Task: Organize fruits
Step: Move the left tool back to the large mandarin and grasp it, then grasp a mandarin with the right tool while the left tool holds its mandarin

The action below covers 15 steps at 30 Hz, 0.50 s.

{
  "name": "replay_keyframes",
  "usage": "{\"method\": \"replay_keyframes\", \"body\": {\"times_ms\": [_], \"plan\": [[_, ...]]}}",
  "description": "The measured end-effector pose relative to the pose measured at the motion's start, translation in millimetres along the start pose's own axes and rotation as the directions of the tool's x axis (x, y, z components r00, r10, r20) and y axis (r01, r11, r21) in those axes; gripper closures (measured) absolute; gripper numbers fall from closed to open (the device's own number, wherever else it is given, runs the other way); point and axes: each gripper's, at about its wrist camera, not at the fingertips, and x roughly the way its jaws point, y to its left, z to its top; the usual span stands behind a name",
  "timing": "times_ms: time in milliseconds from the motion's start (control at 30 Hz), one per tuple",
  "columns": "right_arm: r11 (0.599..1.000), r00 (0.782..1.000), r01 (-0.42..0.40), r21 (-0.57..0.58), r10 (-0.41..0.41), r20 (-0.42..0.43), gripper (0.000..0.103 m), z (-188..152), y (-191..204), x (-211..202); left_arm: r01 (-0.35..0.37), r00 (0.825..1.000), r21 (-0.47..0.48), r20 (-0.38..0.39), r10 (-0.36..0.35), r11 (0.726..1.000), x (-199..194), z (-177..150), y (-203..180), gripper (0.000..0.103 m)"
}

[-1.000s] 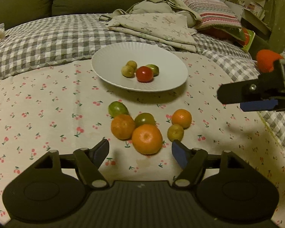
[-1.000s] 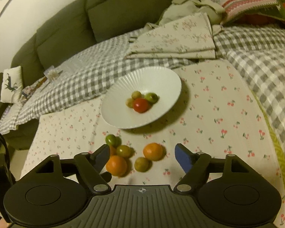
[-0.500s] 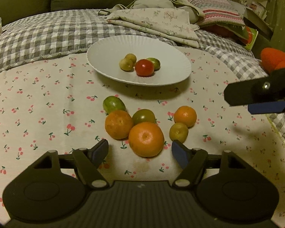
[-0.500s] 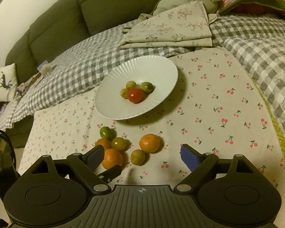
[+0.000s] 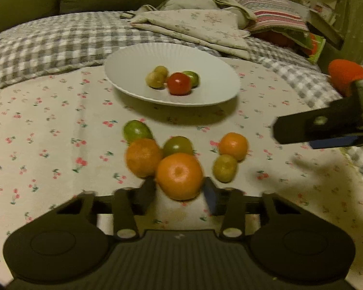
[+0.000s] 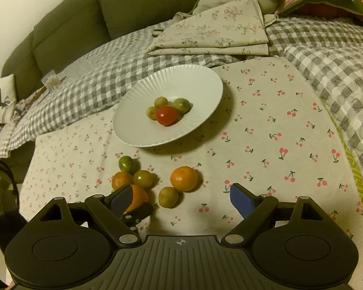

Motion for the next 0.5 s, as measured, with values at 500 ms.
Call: {"method": "replay_keyframes", "body": {"times_ms": [500], "plan": [[0.997,0.999,0.038,0.062,-0.039,0.016,0.014,4.1,-14.4,34.8,0.004,0.999,-0.089,-0.034,-0.007,0.996,-15.2,-4.2,10.0,0.065]]}}
